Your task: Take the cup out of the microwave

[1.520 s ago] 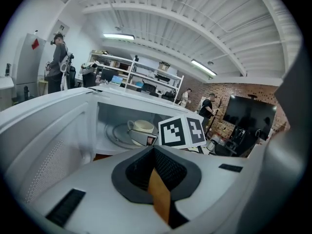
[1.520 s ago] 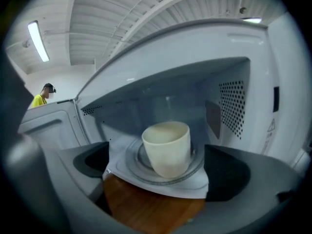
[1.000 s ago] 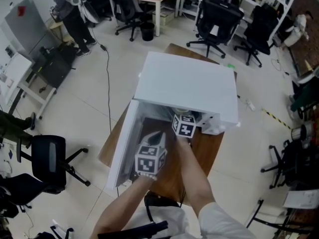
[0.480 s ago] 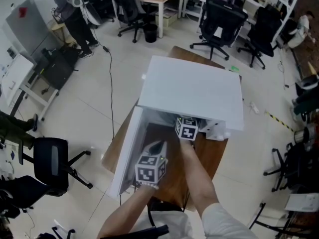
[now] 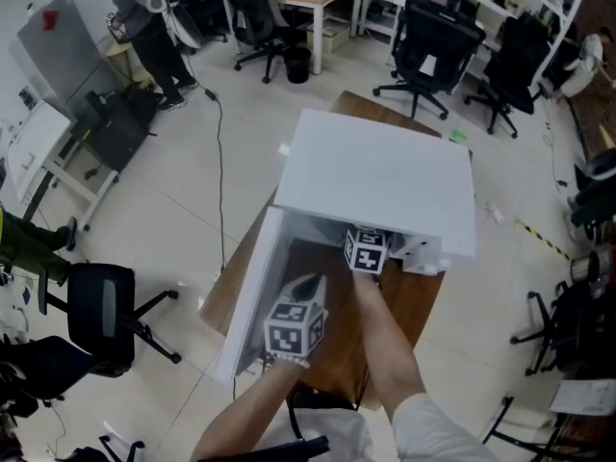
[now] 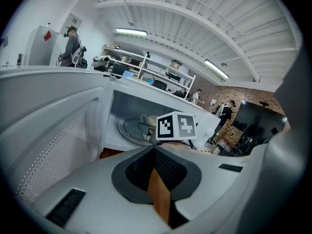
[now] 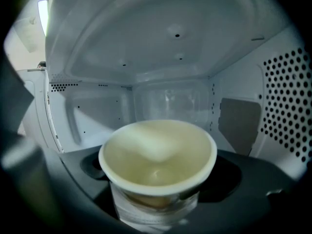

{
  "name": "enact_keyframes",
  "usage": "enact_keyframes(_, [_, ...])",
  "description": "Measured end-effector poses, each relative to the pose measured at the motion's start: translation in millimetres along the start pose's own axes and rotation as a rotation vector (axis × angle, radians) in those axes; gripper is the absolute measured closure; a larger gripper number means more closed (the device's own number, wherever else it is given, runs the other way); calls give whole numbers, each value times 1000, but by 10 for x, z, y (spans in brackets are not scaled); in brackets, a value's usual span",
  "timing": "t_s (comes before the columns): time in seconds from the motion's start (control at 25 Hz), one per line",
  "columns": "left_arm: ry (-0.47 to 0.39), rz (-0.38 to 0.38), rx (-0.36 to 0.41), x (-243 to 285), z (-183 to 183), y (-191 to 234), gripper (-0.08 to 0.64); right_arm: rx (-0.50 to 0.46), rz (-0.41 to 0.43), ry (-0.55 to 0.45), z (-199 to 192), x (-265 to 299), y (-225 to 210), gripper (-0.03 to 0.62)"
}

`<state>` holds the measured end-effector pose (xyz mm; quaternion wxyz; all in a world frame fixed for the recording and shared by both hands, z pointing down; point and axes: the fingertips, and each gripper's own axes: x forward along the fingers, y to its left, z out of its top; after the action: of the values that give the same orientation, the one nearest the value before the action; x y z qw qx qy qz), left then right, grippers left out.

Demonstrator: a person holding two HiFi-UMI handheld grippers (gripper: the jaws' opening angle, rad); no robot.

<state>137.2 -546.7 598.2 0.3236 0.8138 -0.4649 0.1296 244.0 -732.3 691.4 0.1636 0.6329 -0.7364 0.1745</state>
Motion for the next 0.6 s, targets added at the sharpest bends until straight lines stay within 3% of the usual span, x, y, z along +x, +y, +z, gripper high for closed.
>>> enact_keyframes(0.12, [7, 0, 2, -10, -51, -4, 566, -15, -16, -5, -4, -8, -21, 113])
enact_keyframes(0.6, [-3, -1, 3, -40, -55, -29, 566, 4, -2, -67, 151, -359, 75, 115])
